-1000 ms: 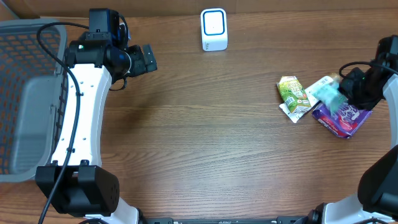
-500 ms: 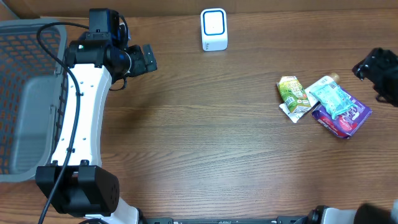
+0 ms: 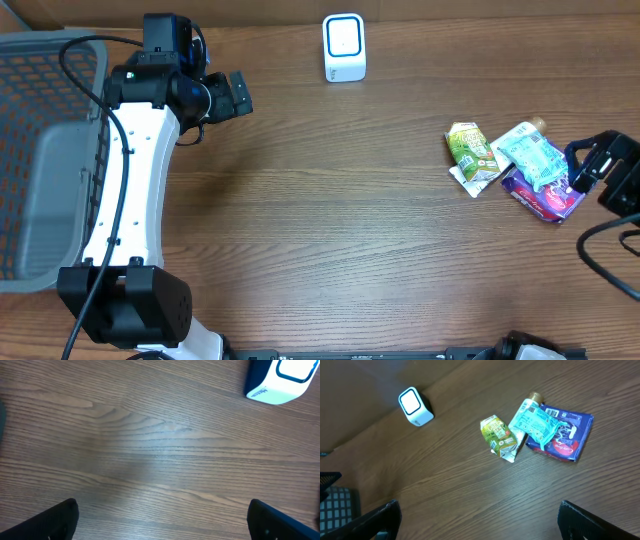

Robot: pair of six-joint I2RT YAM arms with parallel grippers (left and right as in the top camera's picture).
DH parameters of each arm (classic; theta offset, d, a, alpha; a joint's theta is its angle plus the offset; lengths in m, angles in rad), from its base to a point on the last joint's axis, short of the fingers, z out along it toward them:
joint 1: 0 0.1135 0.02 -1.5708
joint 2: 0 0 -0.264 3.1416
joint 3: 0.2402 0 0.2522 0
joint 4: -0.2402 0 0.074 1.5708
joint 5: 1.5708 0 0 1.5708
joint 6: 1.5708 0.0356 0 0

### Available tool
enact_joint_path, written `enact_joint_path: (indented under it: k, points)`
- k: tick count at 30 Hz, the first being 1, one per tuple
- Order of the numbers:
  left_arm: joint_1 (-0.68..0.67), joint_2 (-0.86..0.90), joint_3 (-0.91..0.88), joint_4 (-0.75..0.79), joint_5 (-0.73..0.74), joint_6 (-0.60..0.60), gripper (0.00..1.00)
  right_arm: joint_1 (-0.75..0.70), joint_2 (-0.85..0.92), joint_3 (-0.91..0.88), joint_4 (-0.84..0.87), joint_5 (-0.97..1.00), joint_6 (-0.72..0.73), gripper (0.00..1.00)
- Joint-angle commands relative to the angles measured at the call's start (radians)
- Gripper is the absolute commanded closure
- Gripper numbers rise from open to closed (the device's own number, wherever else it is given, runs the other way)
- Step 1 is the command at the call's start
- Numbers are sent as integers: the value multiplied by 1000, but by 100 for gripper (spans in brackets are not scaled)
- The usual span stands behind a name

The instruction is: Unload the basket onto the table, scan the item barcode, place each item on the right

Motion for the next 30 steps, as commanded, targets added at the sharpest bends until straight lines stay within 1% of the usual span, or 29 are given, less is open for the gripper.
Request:
enact_joint_path:
  k: [1, 4, 9, 11, 14, 19, 25, 28, 30]
  points:
    - [-7, -13, 15, 0, 7, -9, 0, 11, -15, 6, 8, 38, -11, 0]
    - [-7, -13, 15, 0, 7, -9, 0, 43, -9, -2, 47, 41, -63, 0]
    - [-7, -13, 15, 0, 8, -9, 0, 180, -55, -161, 275, 85, -70, 0]
    - [-7, -13, 15, 0, 8, -9, 1, 242, -96, -260, 374, 117, -69, 0]
    - [-7, -13, 15, 0, 7, -9, 0, 318, -175, -442, 552, 173, -69, 0]
    - [-7, -13, 15, 0, 8, -9, 0, 410, -372, -858, 961, 259, -69, 0]
    - [-7, -13, 15, 0, 8, -9, 0, 446, -660, -1350, 1379, 272, -70, 0]
    - [-7, -13, 15, 0, 8, -9, 0, 446, -819, -1559, 1539, 281, -69, 0]
    - [-7, -13, 15, 0, 7, -9, 0, 446, -943, -1683, 1583, 280, -69, 0]
